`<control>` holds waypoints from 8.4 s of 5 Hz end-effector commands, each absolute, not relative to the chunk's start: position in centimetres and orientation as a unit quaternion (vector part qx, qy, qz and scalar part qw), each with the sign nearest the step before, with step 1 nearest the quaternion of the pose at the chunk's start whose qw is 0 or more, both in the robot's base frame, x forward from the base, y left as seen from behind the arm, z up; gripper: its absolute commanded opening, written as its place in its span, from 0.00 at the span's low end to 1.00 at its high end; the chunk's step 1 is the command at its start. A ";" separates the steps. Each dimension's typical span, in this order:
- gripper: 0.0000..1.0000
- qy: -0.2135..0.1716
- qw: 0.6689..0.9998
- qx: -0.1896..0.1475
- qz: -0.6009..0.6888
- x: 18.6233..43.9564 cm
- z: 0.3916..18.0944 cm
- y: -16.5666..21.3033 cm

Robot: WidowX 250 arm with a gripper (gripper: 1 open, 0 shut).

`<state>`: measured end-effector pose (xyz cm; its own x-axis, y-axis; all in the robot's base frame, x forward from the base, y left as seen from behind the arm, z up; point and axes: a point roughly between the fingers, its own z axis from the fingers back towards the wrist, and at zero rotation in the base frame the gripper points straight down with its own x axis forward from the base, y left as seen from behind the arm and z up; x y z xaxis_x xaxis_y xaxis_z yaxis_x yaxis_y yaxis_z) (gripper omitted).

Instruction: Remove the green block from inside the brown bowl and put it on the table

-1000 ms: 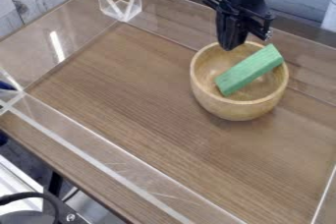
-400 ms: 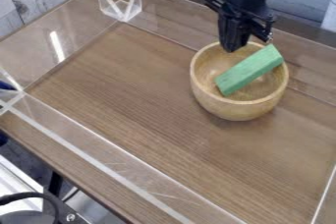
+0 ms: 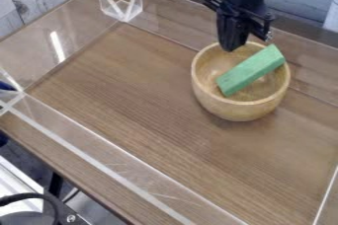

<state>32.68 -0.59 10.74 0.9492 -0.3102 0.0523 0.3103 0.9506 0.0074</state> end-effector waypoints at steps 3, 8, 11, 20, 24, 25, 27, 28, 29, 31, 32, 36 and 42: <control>0.00 -0.052 0.986 -0.004 -0.157 33.4 11.7 -0.5; 0.00 -0.054 0.987 -0.006 -0.153 33.0 12.0 0.0; 0.00 -0.029 0.985 -0.010 -0.168 33.8 9.2 -1.2; 1.00 -0.005 0.980 -0.030 -0.197 35.0 5.6 -3.8; 1.00 -0.025 0.980 -0.032 -0.196 35.1 7.5 -4.3; 1.00 -0.029 0.980 -0.032 -0.196 35.2 7.5 -4.5; 1.00 -0.033 0.980 -0.032 -0.195 35.5 7.2 -4.6; 0.00 -0.029 0.981 -0.032 -0.190 35.6 6.8 -4.3; 0.00 -0.032 0.982 -0.031 -0.184 35.5 7.2 -3.9; 0.00 -0.039 0.985 -0.024 -0.165 35.0 8.5 -2.4; 0.00 -0.059 0.987 -0.015 -0.151 34.5 10.7 -1.4; 0.00 -0.032 0.997 0.001 -0.070 30.7 9.5 8.1; 0.00 0.022 0.996 -0.012 -0.088 27.3 4.4 7.8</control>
<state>26.86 7.62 3.60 0.9814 -0.1776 -0.0734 0.1749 0.9837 -0.0418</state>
